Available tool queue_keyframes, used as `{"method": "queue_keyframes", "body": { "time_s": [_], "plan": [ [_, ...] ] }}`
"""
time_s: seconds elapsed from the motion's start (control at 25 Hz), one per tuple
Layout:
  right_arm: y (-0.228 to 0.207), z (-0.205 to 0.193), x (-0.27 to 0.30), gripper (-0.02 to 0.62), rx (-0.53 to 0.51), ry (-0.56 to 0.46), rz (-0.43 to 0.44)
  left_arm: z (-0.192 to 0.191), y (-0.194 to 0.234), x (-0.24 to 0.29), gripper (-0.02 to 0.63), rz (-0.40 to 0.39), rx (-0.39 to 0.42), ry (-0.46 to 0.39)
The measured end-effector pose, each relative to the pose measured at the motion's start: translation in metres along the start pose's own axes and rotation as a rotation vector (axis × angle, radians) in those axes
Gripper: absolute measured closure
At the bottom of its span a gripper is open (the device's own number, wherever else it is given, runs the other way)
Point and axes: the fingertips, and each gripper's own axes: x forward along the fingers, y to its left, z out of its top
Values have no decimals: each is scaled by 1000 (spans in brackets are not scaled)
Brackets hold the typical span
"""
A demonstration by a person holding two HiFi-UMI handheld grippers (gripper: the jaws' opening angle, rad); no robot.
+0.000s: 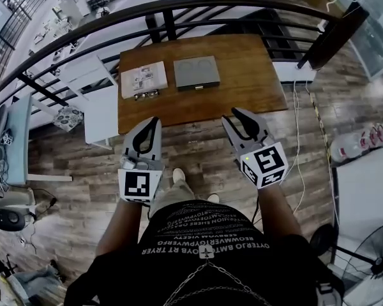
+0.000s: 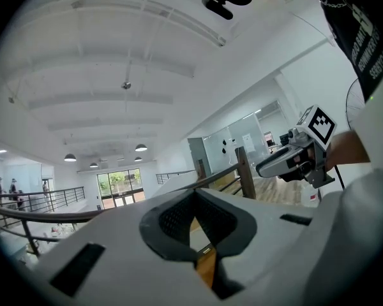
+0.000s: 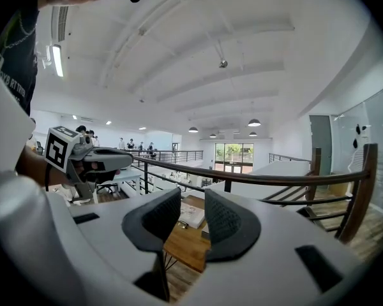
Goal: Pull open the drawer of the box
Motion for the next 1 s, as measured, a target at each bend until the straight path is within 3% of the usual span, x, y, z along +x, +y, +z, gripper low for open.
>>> {"method": "queue_keyframes", "body": {
  "time_s": [0.48, 1.0],
  "plan": [
    [-1, 11, 74, 482, -13, 40, -25, -19, 64, 48, 600, -41, -38, -10],
    [-15, 24, 131, 482, -20, 53, -84, -35, 99, 97, 600, -155, -50, -5]
  ]
}}
